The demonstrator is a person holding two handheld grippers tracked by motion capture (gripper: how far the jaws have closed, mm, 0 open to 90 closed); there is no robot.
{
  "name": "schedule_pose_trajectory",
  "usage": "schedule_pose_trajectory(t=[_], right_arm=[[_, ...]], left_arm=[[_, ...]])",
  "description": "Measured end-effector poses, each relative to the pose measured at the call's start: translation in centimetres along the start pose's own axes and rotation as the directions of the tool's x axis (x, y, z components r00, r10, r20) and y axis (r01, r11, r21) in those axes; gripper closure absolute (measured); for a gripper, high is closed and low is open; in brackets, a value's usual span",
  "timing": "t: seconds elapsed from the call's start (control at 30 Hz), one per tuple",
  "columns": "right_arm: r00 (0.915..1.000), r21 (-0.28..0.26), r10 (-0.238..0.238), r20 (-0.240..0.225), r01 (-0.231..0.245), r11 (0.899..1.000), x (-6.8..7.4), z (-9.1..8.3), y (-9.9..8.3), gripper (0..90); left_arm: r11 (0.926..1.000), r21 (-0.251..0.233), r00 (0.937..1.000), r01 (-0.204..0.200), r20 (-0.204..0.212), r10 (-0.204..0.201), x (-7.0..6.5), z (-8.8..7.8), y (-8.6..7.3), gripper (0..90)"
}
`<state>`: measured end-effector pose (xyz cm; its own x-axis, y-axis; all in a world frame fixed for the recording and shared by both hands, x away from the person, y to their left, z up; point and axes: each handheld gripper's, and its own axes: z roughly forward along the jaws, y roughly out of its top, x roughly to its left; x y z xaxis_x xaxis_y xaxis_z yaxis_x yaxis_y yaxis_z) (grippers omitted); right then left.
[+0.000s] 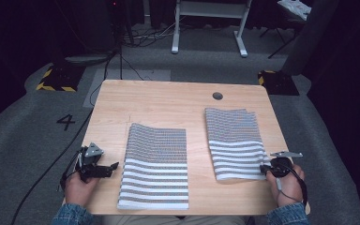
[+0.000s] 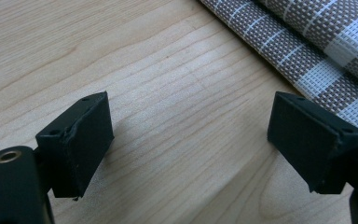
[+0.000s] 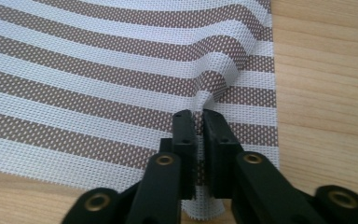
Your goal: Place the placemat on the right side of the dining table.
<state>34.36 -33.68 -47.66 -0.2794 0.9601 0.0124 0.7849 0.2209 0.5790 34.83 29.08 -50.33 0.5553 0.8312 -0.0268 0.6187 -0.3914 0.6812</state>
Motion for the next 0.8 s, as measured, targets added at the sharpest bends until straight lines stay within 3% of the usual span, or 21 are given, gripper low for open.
schedule_pose_trajectory(t=[0.1, 0.3, 0.53, 0.67, 0.8], right_arm=[[0.9999, 0.008, -0.002, 0.011, 0.002, 1.0, -0.5, 0.1, 0.3, 86.6], [0.996, 0.004, 0.019, 0.087, -0.02, 1.0, -3.3, 0.2, 1.3, 86.7], [0.9868, -0.067, 0.021, 0.161, -0.01, 0.998, -5.0, -0.8, 2.1, 86.4], [0.9866, -0.134, 0.023, 0.161, -0.001, 0.991, -4.6, -2.2, 2.7, 85.9], [0.988, -0.188, -0.022, 0.153, 0.051, 0.981, -3.4, -4.0, 3.4, 86.0]], left_arm=[[1.0, 0.001, 1.0, -0.002, 0.004, 0.002, 0.0, 0.0, 0.0, 14.3], [1.0, 0.001, 1.0, -0.002, 0.008, 0.002, 0.0, 0.0, 0.0, 14.3], [1.0, 0.001, 1.0, -0.002, 0.008, 0.002, 0.0, 0.0, 0.0, 14.3], [1.0, 0.001, 1.0, -0.002, 0.008, 0.002, 0.0, 0.0, 0.0, 14.3], [1.0, 0.001, 1.0, -0.002, 0.008, 0.002, 0.0, 0.0, 0.0, 14.3]])
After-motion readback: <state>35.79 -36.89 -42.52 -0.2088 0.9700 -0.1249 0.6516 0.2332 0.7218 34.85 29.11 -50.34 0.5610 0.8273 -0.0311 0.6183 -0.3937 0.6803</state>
